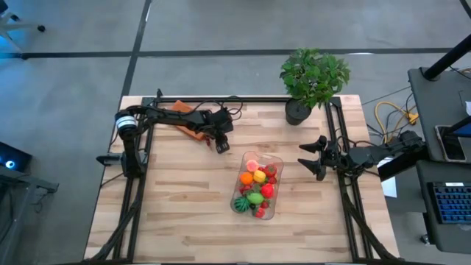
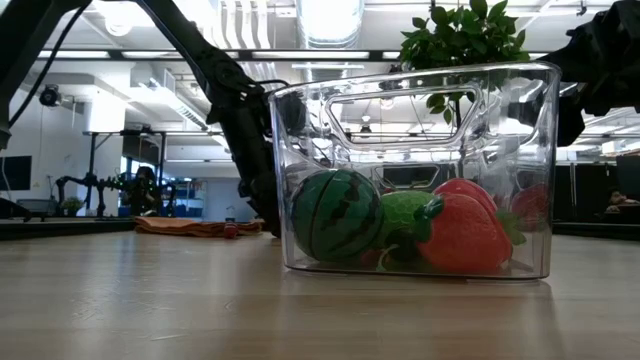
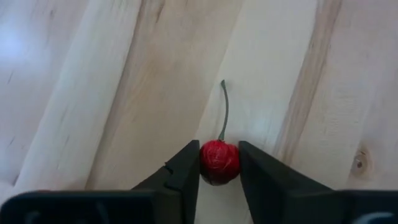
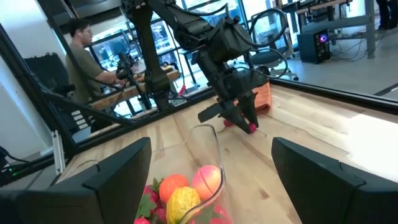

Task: Pick and placing Produce into tupperware
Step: Put the cherry into the transparent bin

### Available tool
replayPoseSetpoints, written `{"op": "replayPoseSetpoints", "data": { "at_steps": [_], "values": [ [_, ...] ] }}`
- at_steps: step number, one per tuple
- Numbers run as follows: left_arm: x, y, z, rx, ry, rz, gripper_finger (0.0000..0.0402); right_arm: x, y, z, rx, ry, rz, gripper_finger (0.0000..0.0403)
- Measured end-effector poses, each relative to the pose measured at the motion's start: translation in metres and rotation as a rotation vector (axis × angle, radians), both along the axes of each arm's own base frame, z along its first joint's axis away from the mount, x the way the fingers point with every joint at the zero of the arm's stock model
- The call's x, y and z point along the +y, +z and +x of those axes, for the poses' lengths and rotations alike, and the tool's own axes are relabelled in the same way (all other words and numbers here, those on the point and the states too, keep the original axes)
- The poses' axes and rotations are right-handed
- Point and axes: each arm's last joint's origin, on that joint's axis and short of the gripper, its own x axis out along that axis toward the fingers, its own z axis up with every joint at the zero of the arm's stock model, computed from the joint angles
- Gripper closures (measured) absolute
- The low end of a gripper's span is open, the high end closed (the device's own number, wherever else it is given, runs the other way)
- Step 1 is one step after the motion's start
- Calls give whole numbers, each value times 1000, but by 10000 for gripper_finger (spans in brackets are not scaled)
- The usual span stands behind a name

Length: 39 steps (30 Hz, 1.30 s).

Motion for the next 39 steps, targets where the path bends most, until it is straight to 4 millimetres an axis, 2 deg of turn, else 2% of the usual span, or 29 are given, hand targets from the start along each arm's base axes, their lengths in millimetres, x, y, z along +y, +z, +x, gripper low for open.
{"op": "replayPoseSetpoints", "data": {
  "at_steps": [6,10,13,17,21,23,26,30,32,35,39],
  "values": [
    [0,0,1,-2,-4,-9,341,0,0,0,0,0,0,78],
    [-2,12,-1,-8,-3,-18,351,0,0,0,0,0,0,78],
    [-12,43,0,-81,-34,-3,353,0,0,0,0,0,0,78],
    [-40,96,-2,-264,-94,-80,354,0,0,0,0,0,0,78],
    [-85,150,-6,-534,-252,-257,354,0,0,0,0,0,0,78],
    [-110,159,-7,-584,-328,-297,354,0,0,0,0,0,0,78],
    [-143,157,-2,-568,-382,-353,353,0,0,0,0,0,0,78],
    [-175,138,13,-529,-324,-319,327,0,0,0,1,0,0,78],
    [-182,129,22,-534,-303,-287,301,0,0,0,-1,0,0,78],
    [-182,119,28,-504,-225,-333,251,0,0,0,-1,0,0,78],
    [-178,122,24,-478,-210,-327,180,0,0,0,0,0,0,78]
  ]
}}
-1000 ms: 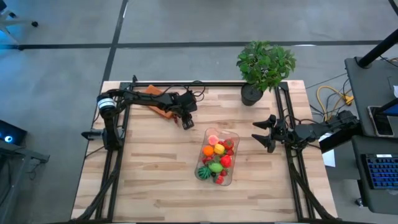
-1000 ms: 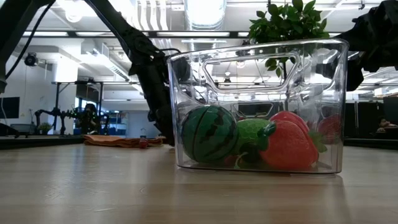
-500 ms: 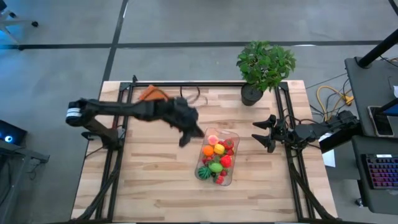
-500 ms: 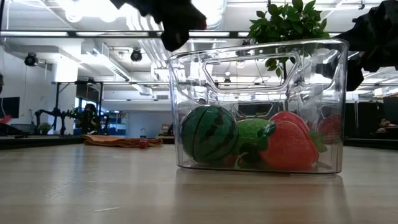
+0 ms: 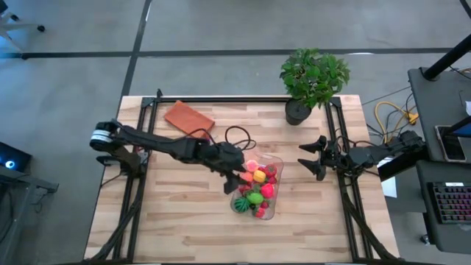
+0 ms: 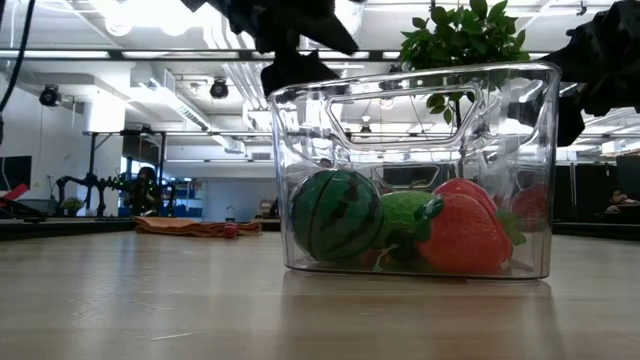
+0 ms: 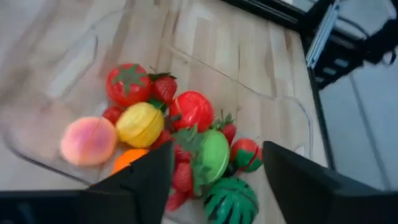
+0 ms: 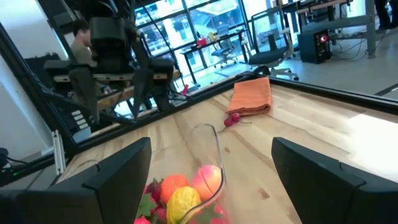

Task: Pick and placing Produce into tupperware
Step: Put the cherry into the transparent bin

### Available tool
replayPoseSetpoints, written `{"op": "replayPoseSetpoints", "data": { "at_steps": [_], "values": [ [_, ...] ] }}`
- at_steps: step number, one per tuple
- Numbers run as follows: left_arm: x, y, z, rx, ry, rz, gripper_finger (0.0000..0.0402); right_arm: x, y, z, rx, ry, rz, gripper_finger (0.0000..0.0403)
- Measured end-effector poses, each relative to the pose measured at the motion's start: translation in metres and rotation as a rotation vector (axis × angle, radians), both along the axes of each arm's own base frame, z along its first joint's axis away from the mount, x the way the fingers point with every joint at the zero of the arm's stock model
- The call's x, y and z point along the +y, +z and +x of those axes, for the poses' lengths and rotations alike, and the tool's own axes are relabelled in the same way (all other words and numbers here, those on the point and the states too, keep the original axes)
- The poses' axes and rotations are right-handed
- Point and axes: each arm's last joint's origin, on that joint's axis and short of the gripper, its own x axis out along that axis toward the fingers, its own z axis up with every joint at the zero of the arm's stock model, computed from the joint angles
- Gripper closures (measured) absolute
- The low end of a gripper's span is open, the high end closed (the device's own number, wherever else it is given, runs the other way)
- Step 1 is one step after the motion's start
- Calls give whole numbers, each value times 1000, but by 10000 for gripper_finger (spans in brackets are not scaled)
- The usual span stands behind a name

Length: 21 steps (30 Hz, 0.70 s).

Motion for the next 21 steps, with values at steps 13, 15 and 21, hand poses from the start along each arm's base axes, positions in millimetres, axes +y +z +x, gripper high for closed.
{"op": "replayPoseSetpoints", "data": {
  "at_steps": [13,15,21],
  "values": [
    [102,3,-84,549,155,428,128,0,0,0,2,0,-1,78],
    [108,-10,-88,572,-66,516,142,0,0,0,5,0,-1,78],
    [127,-43,-88,633,-289,692,198,0,0,0,6,0,-2,78]
  ]
}}
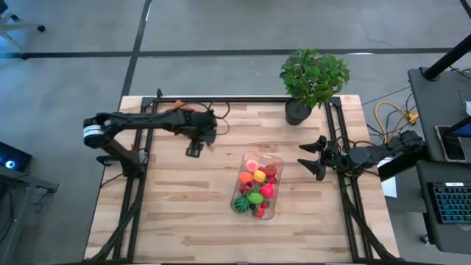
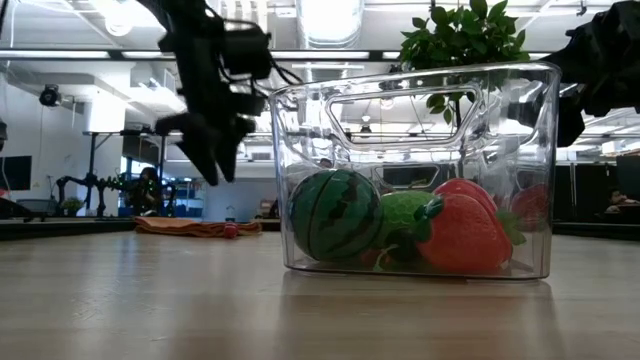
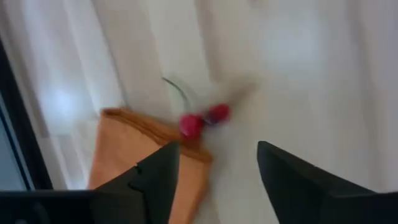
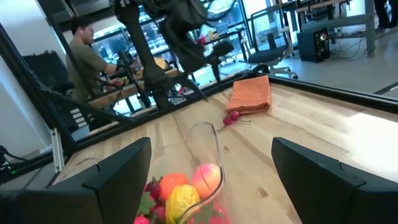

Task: Pick and placing Produce into tupperware
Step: Put the cherry into the transparent bin

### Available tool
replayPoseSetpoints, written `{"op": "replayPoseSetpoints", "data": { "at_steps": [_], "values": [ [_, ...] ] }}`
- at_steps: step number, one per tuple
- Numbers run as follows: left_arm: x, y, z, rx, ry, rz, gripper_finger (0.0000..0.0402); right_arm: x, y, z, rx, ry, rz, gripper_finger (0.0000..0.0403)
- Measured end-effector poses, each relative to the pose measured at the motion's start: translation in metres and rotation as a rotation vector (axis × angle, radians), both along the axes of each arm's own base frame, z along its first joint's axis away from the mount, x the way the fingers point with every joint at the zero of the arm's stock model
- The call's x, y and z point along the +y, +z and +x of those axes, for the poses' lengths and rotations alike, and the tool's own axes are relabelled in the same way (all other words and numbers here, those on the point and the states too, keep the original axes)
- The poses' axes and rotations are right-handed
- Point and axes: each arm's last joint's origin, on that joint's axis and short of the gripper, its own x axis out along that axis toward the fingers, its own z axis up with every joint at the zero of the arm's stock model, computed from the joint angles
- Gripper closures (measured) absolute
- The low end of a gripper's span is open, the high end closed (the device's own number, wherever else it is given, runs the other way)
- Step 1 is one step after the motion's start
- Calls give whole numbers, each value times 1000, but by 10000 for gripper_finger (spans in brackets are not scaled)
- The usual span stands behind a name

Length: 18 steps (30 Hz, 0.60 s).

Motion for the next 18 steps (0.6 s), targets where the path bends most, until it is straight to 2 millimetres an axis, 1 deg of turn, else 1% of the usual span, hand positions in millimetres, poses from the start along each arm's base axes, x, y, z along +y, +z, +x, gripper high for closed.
{"op": "replayPoseSetpoints", "data": {
  "at_steps": [4,6,9,12,18],
  "values": [
    [17,-16,10,-6,35,3,233,0,0,0,1,0,0,78],
    [24,-24,15,1,10,15,247,0,0,0,1,0,0,78],
    [29,-36,18,48,-55,23,265,0,0,0,4,0,-1,78],
    [31,-48,20,100,-84,12,276,0,-1,0,8,0,-3,78],
    [34,-62,24,149,-105,23,279,0,0,0,6,0,-2,78]
  ]
}}
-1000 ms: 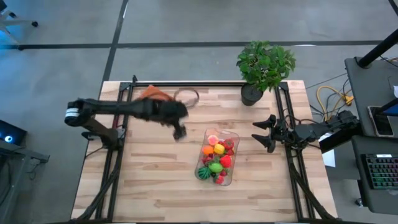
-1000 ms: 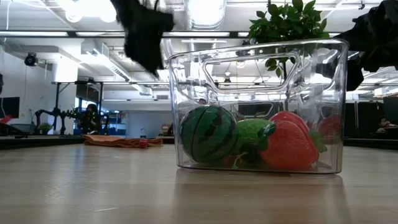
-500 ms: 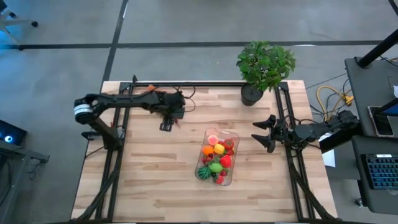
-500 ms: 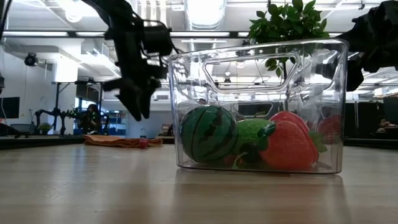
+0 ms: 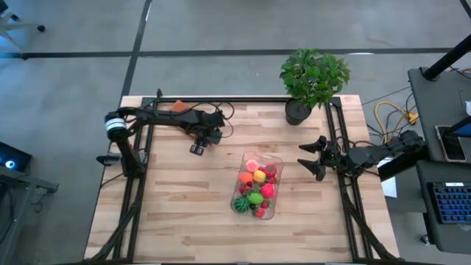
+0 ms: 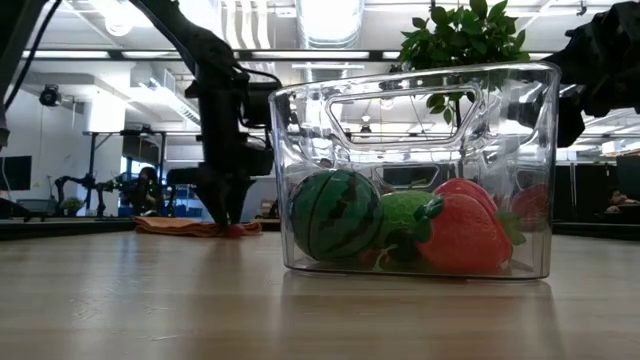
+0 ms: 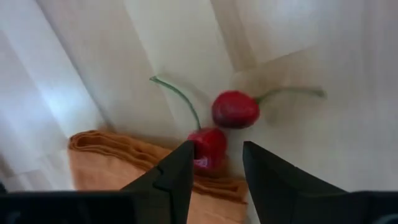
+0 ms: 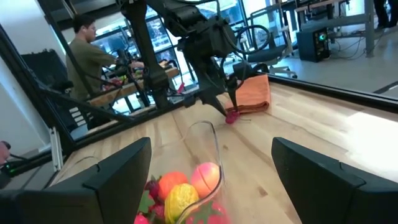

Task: Pick and placing Produce into tupperware
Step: Put the cherry into the transparent bin

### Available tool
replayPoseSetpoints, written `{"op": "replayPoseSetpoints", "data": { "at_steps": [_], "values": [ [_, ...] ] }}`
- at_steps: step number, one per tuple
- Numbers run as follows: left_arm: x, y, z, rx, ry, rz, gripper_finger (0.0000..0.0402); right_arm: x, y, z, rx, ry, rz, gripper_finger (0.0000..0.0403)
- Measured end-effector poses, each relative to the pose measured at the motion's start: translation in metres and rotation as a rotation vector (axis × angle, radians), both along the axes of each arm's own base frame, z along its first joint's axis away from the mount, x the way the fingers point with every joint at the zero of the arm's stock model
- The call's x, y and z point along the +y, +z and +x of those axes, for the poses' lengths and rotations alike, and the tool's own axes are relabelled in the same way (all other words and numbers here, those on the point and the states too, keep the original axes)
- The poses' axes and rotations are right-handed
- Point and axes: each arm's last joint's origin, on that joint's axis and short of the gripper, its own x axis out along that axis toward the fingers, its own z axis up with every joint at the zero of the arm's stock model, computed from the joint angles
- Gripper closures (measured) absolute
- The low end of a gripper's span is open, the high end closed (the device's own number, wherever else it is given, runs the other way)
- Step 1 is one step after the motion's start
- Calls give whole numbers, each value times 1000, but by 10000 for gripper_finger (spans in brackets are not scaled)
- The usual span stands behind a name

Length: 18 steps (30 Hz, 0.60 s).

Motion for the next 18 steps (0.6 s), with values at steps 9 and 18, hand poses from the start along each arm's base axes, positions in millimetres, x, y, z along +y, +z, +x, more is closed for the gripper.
{"op": "replayPoseSetpoints", "data": {
  "at_steps": [9,18],
  "values": [
    [3,-7,1,31,-33,19,279,0,0,0,0,0,0,78],
    [5,-7,2,14,-24,16,279,0,0,0,0,0,0,78]
  ]
}}
